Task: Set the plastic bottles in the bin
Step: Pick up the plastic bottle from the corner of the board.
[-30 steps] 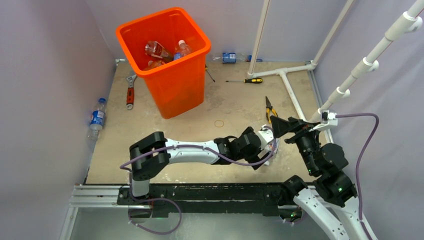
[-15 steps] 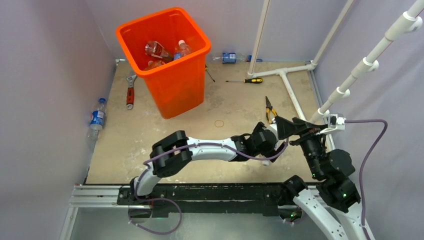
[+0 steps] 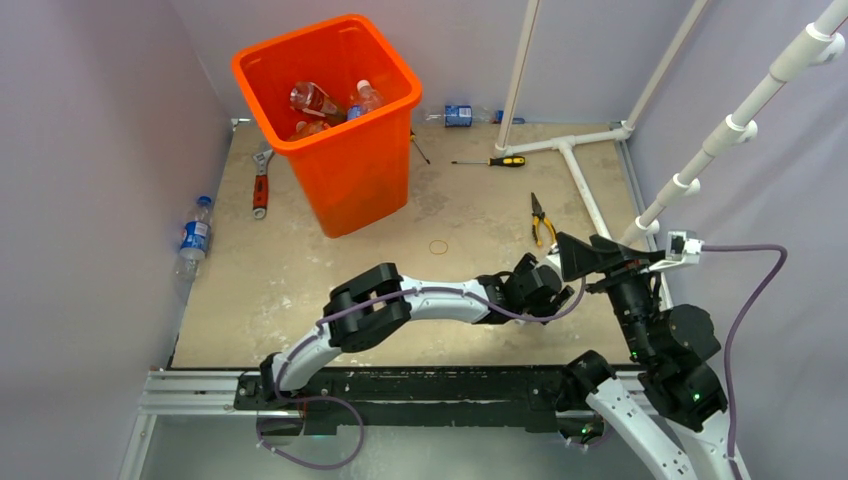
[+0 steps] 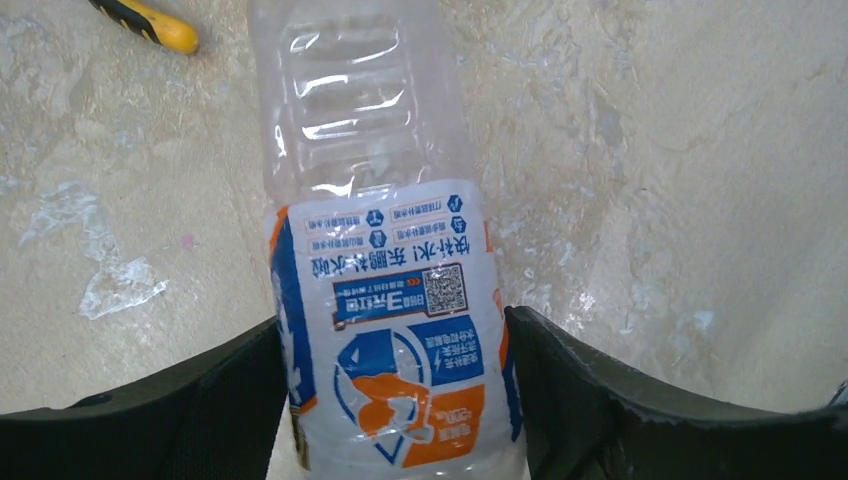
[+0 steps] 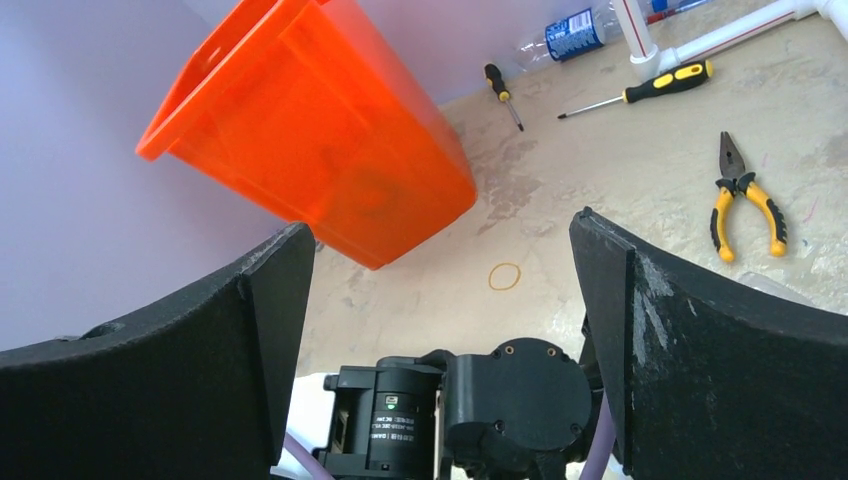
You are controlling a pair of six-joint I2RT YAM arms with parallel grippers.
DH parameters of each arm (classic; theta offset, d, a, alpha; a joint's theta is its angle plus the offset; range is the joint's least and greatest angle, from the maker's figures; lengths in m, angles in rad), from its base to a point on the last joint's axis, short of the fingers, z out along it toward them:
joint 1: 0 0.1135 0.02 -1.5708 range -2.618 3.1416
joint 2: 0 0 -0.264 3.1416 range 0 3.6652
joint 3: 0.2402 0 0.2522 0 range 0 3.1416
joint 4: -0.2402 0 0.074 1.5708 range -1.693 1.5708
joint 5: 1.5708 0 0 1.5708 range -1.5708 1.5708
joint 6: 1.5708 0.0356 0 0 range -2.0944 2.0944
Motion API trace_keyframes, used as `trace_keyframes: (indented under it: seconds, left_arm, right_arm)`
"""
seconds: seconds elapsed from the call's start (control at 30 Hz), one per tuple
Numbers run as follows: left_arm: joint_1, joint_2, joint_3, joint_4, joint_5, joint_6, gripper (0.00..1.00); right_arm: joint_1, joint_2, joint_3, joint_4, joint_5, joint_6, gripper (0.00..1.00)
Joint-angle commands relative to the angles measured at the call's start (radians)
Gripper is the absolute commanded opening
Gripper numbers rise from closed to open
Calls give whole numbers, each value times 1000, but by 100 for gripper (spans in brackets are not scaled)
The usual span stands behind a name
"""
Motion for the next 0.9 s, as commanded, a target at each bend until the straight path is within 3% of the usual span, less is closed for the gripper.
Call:
trace_keyframes:
  seconds: [0.0,0.1,0.17,0.37,0.6,0.73,0.87]
  left_arm:
    - [34,-30,-65,88,42,-18,66]
    - [39,-106,-174,176,65,-22,52]
    - [40,-183,-265,242,63,-25,48]
    - [38,-490,-546,299,55,-5,46]
    - [26,-978,-922,322,13,4,48]
    - [23,-1185,-915,184,132,83,48]
    - [19,-1261,-824,-73,253,178,48]
  right_arm:
    - [1,-12,35,0,-15,-8,99]
    - [1,-16,35,2,-18,-6,99]
    - [1,-14,42,2,-22,-1,99]
    - [1,8,105,10,-71,20,99]
    - [1,22,60,66,-144,12,99]
    - [1,71,35,64,-202,-15,99]
    - [1,156,38,72,-352,-91,99]
